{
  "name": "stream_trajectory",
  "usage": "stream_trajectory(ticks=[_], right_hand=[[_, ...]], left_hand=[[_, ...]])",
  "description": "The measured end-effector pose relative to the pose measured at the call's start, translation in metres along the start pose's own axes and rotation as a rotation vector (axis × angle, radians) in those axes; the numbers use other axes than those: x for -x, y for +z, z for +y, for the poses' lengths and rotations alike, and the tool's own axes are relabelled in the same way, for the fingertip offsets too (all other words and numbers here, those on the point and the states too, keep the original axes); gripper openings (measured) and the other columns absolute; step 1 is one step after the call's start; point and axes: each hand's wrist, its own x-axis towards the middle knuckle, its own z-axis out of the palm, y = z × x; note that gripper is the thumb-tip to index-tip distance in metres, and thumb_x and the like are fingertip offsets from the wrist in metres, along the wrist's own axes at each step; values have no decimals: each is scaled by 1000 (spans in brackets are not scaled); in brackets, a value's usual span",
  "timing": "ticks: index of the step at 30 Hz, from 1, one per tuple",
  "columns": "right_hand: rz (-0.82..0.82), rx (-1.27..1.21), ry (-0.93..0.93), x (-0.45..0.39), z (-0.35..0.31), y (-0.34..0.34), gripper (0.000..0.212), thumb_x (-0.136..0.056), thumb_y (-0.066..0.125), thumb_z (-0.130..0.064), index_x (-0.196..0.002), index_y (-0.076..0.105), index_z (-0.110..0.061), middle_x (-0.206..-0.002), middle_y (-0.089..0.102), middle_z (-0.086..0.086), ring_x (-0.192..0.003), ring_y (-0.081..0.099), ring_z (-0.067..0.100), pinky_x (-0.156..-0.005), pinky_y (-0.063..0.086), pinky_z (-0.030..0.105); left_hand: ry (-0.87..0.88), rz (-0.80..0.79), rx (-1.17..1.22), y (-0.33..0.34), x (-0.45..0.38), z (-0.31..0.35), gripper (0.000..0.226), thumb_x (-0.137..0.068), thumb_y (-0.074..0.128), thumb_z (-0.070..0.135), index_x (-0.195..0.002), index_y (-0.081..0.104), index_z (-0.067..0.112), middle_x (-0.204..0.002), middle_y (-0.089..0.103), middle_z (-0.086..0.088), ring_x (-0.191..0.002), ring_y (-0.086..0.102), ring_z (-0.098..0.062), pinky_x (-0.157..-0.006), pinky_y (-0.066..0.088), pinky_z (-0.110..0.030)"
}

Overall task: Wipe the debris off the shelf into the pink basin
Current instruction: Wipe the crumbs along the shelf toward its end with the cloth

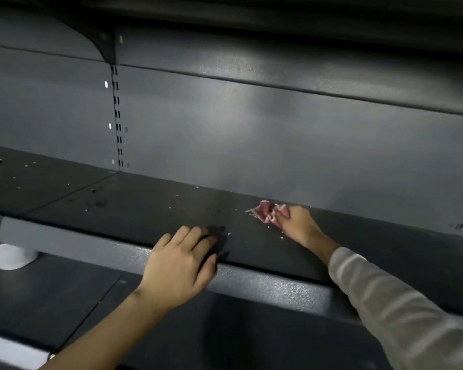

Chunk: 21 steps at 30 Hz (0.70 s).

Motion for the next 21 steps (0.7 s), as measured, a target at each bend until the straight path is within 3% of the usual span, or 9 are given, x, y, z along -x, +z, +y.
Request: stream_trajectory(ticks=[3, 8, 12, 15, 18, 21], right_hand=[[98, -27, -5, 3, 3, -16, 30, -94, 48, -16, -99, 68, 5, -111, 66, 29, -108, 62, 37, -83, 45, 33], [325, -42, 366, 34, 80, -87, 34, -95, 48, -22, -105, 64, 6, -111, 64, 33, -110, 58, 43, -86, 47, 42], [184, 118, 590, 81, 123, -104, 35, -94, 47, -24, -108, 63, 5, -114, 64, 29, -106, 59, 41, -83, 42, 37], [84, 180, 561, 85, 100, -91, 33, -91, 52, -21, -117, 60, -2, -121, 62, 21, -113, 56, 36, -89, 43, 37], [61, 222, 501, 80, 55, -61, 34, -88, 53, -26, -120, 59, -13, -125, 61, 16, -117, 55, 32, -101, 42, 42], [52, 178, 321, 69, -1, -20, 36, -89, 51, -30, -124, 57, -24, -126, 62, 12, -118, 56, 29, -101, 44, 39]], left_hand=[[69, -19, -10, -2, 4, -9, 40, -80, 40, 35, -89, 73, 15, -87, 70, 2, -72, 65, -20, -55, 46, -26], [166, -9, -25, -3, 11, -31, 42, -80, 40, 35, -90, 74, 14, -87, 71, 0, -75, 67, -21, -56, 47, -26], [231, 68, -5, 1, 13, -39, 40, -80, 40, 32, -87, 73, 11, -85, 70, -2, -73, 66, -23, -58, 45, -25], [258, 127, 0, 7, 14, -40, 38, -80, 40, 29, -86, 73, 11, -83, 68, -3, -71, 63, -23, -63, 32, -30], [272, 178, 27, 14, 15, -41, 36, -80, 40, 27, -85, 72, 11, -83, 68, -3, -72, 59, -23, -63, 29, -32], [286, 216, 34, 18, 16, -41, 35, -80, 41, 26, -84, 72, 11, -82, 68, -3, -71, 56, -22, -62, 28, -33]])
